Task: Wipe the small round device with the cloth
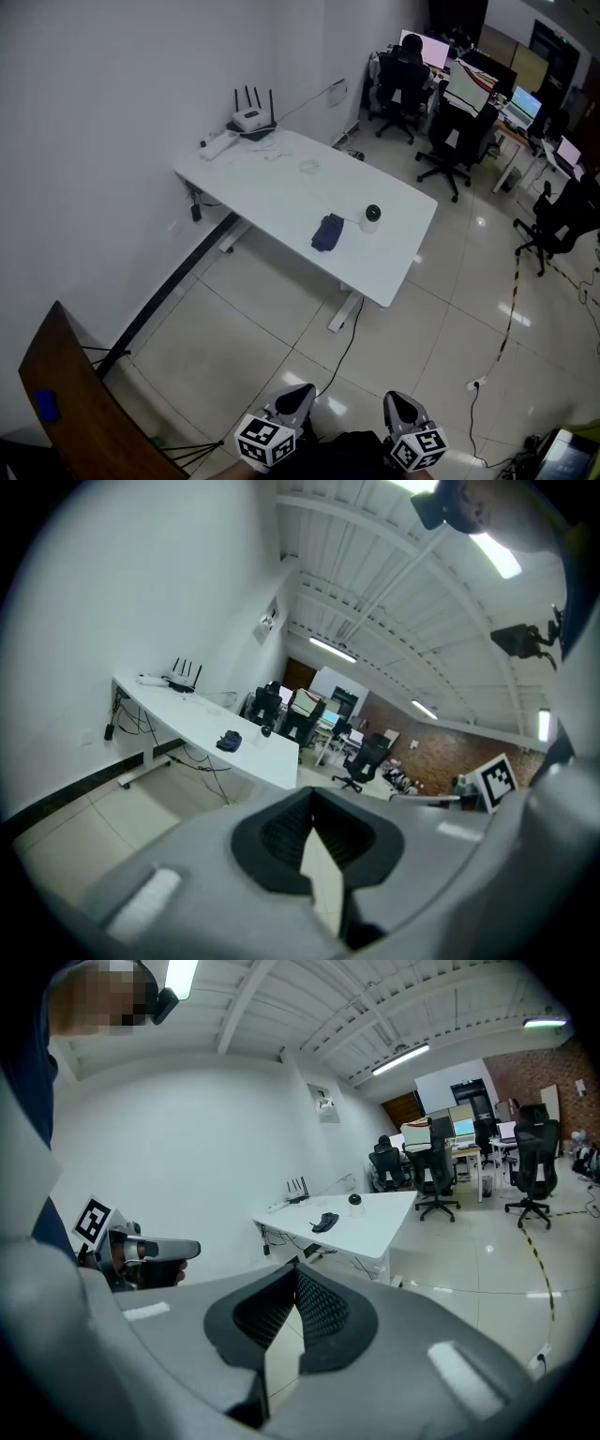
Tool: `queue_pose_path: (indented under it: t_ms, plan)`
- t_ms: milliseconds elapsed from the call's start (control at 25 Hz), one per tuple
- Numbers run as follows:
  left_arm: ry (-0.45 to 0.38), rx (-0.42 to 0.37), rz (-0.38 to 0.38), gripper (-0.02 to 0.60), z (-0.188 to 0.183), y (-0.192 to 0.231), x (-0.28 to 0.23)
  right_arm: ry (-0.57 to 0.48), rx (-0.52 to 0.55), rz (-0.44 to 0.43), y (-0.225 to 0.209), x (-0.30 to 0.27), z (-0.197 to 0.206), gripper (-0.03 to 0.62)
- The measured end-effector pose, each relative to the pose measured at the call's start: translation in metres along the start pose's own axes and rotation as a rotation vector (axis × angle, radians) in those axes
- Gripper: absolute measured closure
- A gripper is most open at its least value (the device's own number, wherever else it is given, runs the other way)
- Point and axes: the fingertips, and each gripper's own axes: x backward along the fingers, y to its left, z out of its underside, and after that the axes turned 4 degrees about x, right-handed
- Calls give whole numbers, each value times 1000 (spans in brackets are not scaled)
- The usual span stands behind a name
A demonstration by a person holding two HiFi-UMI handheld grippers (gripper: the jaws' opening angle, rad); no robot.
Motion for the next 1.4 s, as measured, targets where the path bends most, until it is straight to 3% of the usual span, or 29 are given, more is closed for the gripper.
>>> queue_pose_path:
  t_ms: [280,560,880,1400]
  plan:
    - [38,6,35,580,1,1,-31,27,-14,1,-17,-26,1,583]
    - [-2,-35,-41,580,-34,17,-75,-12,-7,-78,-54,-68,-30,583]
    - [-30,-105,-47,580,-71,-12,-150,-28,11,-166,-103,-94,-64,584]
    - [-1,-120,-68,580,-86,-21,-208,-41,-25,-172,-162,-116,-87,584]
